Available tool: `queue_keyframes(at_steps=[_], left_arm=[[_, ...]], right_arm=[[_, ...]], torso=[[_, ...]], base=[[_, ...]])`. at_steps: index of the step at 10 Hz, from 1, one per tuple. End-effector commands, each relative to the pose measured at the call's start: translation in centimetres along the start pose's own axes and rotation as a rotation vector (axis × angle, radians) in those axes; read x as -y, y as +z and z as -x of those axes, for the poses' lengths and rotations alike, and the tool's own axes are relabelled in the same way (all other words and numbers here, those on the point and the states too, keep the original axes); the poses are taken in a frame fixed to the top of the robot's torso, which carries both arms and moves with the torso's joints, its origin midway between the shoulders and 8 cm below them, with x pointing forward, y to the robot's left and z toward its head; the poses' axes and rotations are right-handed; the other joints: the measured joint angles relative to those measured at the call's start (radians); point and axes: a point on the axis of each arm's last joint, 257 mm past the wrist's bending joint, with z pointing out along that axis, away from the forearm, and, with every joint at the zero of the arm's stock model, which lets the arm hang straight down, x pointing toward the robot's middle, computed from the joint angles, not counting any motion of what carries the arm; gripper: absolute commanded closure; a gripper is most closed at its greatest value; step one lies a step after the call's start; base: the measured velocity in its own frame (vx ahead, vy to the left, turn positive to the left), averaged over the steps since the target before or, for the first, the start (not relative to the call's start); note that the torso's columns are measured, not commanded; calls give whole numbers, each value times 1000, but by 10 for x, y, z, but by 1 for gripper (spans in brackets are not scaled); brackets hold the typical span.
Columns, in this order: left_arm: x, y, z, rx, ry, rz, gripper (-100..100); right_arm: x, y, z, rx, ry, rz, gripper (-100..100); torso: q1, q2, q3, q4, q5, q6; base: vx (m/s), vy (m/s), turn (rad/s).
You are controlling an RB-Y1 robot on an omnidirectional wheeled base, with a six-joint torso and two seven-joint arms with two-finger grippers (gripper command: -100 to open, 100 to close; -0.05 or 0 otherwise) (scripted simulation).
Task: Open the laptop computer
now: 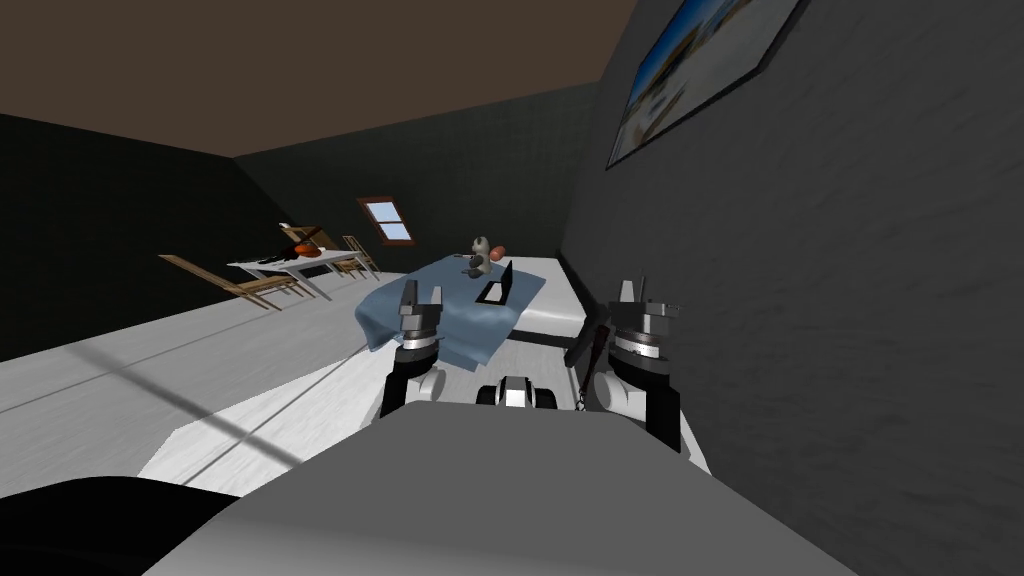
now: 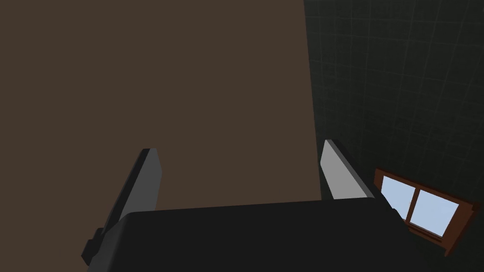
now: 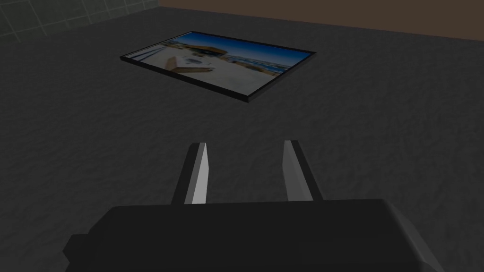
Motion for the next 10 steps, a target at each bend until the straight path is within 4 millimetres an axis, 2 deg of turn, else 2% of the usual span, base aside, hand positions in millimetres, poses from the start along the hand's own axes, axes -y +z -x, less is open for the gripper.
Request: queue_keyframes(at_steps=[1,2,4,5,7,10], left_arm=[[-26,5,-9,-64,47,29,-100],[-30,4,-9,-64,47,38,-100],[-55,9,-14,-93,85,66,-100],[-58,8,-14,-93,85,73,-100],[-81,14,-18,-111,124,100,-100],[-103,16,-20,-120,143,132,-100]], right_arm=[[0,0,0,0,0,0,0],[0,0,0,0,0,0,0],[0,0,0,0,0,0,0],[0,0,0,0,0,0,0],[0,0,0,0,0,0,0],[0,0,0,0,0,0,0]], torso=[[0,0,0,0,0,0],[0,0,0,0,0,0],[0,0,0,0,0,0],[0,0,0,0,0,0],[0,1,0,0,0,0],[0,0,0,0,0,0]], base=[[-14,2,-93],[-7,2,-41],[-10,2,-101],[-11,5,-68],[-16,5,-127],[-13,4,-74]])
